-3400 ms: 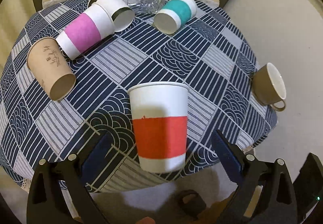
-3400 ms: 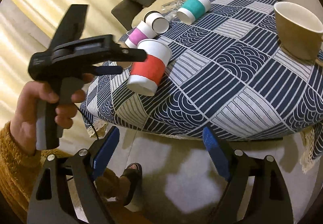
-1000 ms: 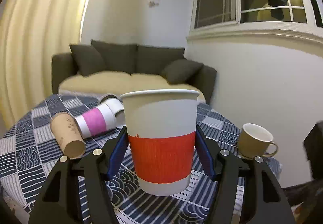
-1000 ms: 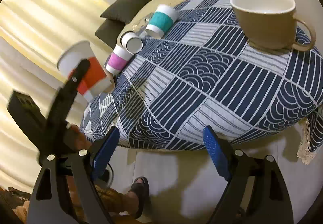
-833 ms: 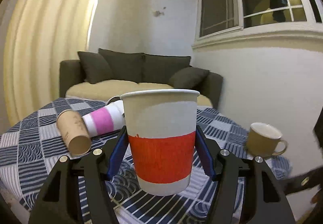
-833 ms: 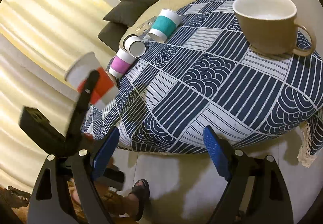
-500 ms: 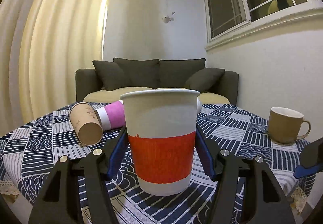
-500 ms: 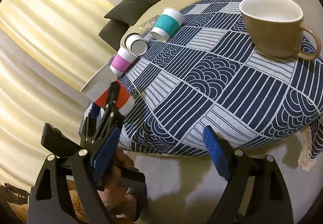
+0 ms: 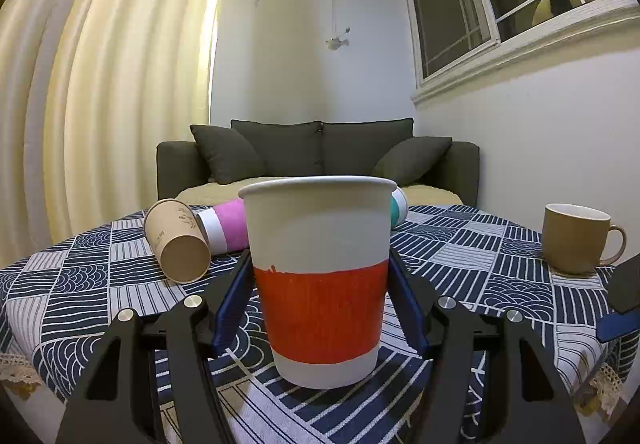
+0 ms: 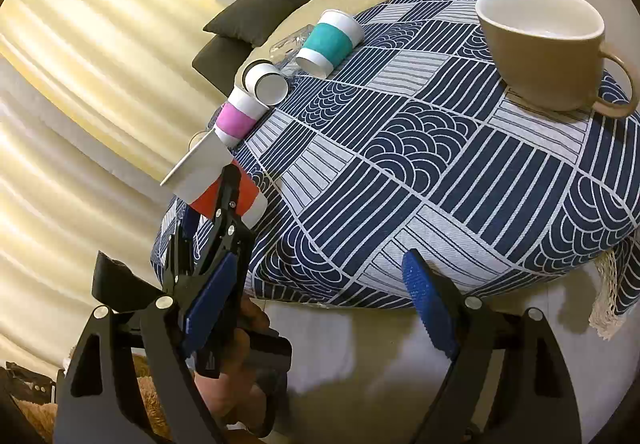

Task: Flip cup upright
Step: 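Lower the red-banded cup upright onto the table and open the left gripper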

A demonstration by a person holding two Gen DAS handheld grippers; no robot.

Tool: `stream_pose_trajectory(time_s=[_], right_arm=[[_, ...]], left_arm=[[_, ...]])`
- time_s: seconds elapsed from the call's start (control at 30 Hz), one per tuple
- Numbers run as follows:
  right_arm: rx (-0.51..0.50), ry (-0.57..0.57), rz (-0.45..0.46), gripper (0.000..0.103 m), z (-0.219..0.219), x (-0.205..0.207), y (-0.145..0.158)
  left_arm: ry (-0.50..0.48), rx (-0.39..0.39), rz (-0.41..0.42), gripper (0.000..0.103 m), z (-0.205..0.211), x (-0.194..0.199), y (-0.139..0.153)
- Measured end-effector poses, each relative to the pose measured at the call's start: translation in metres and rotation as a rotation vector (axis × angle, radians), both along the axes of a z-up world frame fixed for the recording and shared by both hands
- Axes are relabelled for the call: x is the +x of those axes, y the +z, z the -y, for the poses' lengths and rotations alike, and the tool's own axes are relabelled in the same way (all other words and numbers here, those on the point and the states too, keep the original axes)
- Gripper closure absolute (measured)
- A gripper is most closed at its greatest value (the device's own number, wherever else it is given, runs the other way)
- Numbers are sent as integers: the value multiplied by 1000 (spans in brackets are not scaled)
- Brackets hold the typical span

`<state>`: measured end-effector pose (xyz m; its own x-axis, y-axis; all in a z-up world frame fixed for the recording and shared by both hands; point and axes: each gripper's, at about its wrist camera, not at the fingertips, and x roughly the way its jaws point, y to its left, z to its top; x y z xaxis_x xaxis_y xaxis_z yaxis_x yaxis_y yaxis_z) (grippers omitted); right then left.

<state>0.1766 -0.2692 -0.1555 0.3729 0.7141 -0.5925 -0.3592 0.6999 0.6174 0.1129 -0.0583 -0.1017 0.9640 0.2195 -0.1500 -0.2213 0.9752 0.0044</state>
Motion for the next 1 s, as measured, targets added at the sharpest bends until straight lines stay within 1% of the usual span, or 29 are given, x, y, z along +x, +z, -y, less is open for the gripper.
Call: stream_pose_trajectory(time_s=[0.23, 0.37, 0.5, 0.53, 0.6, 0.67, 0.7, 0.77, 0.9, 1.0], right_arm=[[-8, 0, -4, 19, 3, -1, -1], [-13, 3, -4, 19, 2, 0, -2], [-19, 1, -9, 19, 1, 1, -2], [-20, 1, -10, 19, 1, 1, -2], [-18, 1, -9, 18, 1, 1, -2], [-16, -2, -9, 18, 2, 2, -2], [-13, -3, -10, 18, 2, 3, -3], [-3, -7, -8, 18, 4, 4, -2], [28, -12, 54, 17, 8, -1, 9], [49, -3, 73, 16, 7, -3, 13]], left_arm=[[13, 5, 4, 40, 0, 6, -4], [17, 31, 5, 39, 4, 3, -8], [3, 38, -23, 39, 8, 4, -12], [3, 41, -24, 38, 8, 3, -13], [4, 40, -29, 29, 8, 3, -13], [5, 33, -30, 23, 7, 2, -13], [7, 30, -31, 22, 7, 1, -12], [5, 31, -35, 21, 6, 1, -10], [-5, 41, -42, 21, 8, -3, -8], [-20, 39, -49, 21, 8, -7, -4]])
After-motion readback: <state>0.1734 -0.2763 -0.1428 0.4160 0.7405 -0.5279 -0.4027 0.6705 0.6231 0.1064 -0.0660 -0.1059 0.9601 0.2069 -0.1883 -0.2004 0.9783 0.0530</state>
